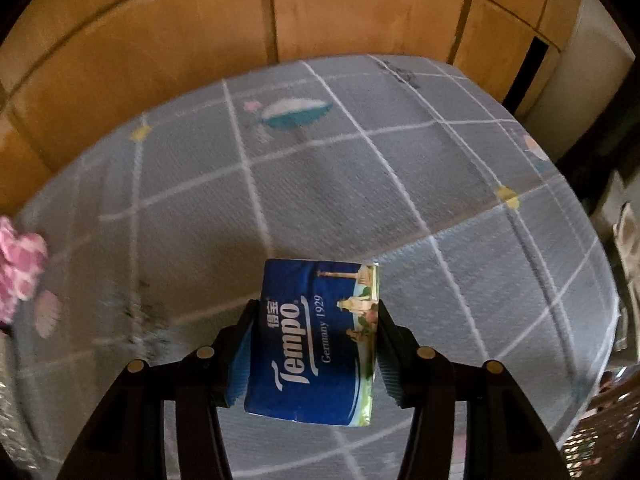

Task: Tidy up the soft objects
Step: 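Carry the blue Tempo tissue pack into the gold tray and open the right tool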

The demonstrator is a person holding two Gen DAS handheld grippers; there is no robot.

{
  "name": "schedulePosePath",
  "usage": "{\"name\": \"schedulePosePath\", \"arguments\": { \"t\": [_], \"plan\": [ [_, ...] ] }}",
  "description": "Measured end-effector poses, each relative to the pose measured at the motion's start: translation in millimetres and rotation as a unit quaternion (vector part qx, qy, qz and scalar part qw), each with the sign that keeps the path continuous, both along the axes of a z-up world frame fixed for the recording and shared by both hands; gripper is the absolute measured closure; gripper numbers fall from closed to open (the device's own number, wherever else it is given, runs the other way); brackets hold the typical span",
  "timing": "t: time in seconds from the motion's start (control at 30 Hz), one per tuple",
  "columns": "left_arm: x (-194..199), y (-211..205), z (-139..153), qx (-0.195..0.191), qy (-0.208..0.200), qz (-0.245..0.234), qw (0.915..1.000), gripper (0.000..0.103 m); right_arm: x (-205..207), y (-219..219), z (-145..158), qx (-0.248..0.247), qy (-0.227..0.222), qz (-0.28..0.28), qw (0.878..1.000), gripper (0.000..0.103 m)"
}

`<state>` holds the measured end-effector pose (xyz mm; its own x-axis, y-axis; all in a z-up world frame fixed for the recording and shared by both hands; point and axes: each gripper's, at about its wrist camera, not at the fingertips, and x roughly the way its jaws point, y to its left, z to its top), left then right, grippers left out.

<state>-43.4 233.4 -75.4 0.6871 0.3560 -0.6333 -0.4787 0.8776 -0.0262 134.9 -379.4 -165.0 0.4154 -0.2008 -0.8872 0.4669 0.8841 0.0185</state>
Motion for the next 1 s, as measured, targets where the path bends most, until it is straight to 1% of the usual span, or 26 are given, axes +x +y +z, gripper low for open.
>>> {"name": "schedulePosePath", "arguments": {
  "t": [0.1,0.2,0.3,0.47,0.53,0.63,0.73,0.77,0.8,0.83,0.87,0.9,0.93,0.97,1.0],
  "plan": [
    [-2.1,-1.4,0.1,-0.005,-0.001,-0.003,1.0000,0.008,5.6,12.2,3.9,0.004,-0.014,0.010,1.000,0.050],
    [-3.4,-3.7,-0.7,-0.006,0.001,-0.007,1.0000,0.006,14.2,22.2,9.2,0.022,-0.027,0.010,0.999,0.050],
    [-3.9,-6.0,-1.8,-0.007,0.003,-0.013,0.9999,0.006,26.8,40.0,21.7,0.036,-0.043,0.019,0.998,0.050],
    [-3.9,-10.4,-4.2,-0.010,0.006,-0.022,0.9997,0.005,54.7,76.8,55.2,0.045,-0.079,0.054,0.994,0.050],
    [-3.7,-11.8,-4.2,-0.011,0.006,-0.025,0.9996,0.005,65.7,93.2,72.1,0.053,-0.098,0.072,0.991,0.050],
    [-3.2,-13.7,-4.3,-0.012,0.006,-0.029,0.9995,0.005,78.7,129.7,104.9,0.054,-0.136,0.115,0.983,0.050],
    [-2.5,-14.2,-5.2,-0.014,0.007,-0.032,0.9994,0.005,85.9,178.2,140.8,0.058,-0.179,0.174,0.967,0.050],
    [-2.4,-14.1,-5.7,-0.015,0.008,-0.033,0.9993,0.005,87.1,202.9,155.2,0.063,-0.196,0.205,0.957,0.050],
    [-2.5,-13.5,-6.1,-0.016,0.008,-0.032,0.9993,0.005,87.2,215.9,161.1,0.065,-0.203,0.221,0.952,0.050],
    [-2.5,-13.0,-6.6,-0.016,0.009,-0.032,0.9993,0.005,86.9,235.9,168.9,0.068,-0.211,0.246,0.944,0.050],
    [-2.5,-11.8,-7.3,-0.017,0.010,-0.031,0.9993,0.005,84.1,264.9,177.1,0.071,-0.218,0.281,0.932,0.050],
    [-2.9,-10.5,-7.9,-0.017,0.011,-0.029,0.9994,0.005,81.8,279.3,179.5,0.074,-0.220,0.300,0.925,0.050],
    [-3.6,-7.6,-8.5,-0.018,0.012,-0.026,0.9994,0.005,77.7,302.2,181.8,0.079,-0.221,0.329,0.915,0.050],
    [-4.2,-5.6,-9.0,-0.019,0.012,-0.023,0.9995,0.005,71.1,329.3,181.8,0.081,-0.218,0.363,0.902,0.050],
    [-5.1,-3.3,-9.5,-0.020,0.013,-0.020,0.9995,0.005,65.7,350.5,180.0,0.082,-0.214,0.389,0.892,0.050]
  ]
}}
